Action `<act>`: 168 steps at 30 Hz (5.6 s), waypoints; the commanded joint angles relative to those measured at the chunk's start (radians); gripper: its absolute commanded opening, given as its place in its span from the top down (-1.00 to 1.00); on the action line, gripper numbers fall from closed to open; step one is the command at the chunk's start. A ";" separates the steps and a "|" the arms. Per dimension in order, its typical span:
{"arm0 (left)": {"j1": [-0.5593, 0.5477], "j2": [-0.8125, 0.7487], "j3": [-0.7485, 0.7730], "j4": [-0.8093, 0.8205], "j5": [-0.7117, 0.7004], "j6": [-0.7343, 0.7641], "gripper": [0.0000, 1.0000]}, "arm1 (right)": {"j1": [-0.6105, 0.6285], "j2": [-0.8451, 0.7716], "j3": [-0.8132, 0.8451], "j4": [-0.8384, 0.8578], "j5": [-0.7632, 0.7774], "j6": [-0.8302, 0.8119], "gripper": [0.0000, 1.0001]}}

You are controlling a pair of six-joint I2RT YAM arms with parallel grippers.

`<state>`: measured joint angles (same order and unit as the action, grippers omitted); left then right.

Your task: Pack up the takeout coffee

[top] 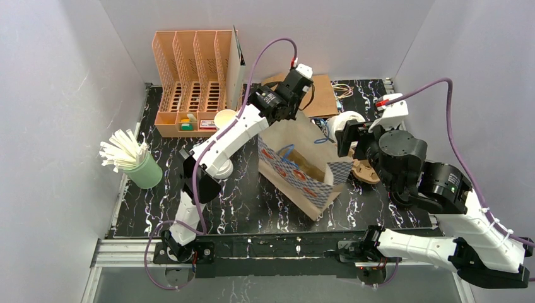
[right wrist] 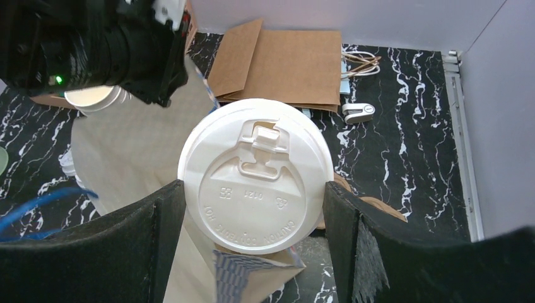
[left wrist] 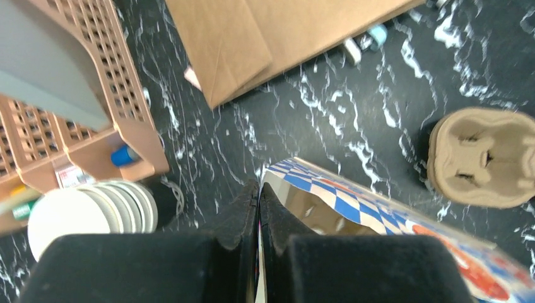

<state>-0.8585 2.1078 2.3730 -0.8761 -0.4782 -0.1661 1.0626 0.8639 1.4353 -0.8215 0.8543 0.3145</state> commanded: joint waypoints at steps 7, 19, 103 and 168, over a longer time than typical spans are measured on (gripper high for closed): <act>-0.002 -0.222 -0.337 0.060 0.037 -0.118 0.81 | 0.002 0.080 0.250 0.039 -0.007 -0.210 0.02; -0.001 -0.326 -0.428 0.144 0.090 -0.089 0.07 | 0.002 0.131 0.321 -0.054 -0.425 -0.227 0.14; -0.062 -0.629 -0.825 0.572 0.276 0.013 1.00 | -0.347 0.186 -0.530 0.648 -0.678 -0.374 0.55; 0.091 -0.447 -0.615 0.411 0.443 -0.167 1.00 | -0.358 0.416 -0.468 0.601 -0.613 -0.466 0.64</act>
<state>-0.7757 1.6722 1.7115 -0.4019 0.0128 -0.3164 0.7132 1.2377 0.9165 -0.1818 0.2588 -0.1902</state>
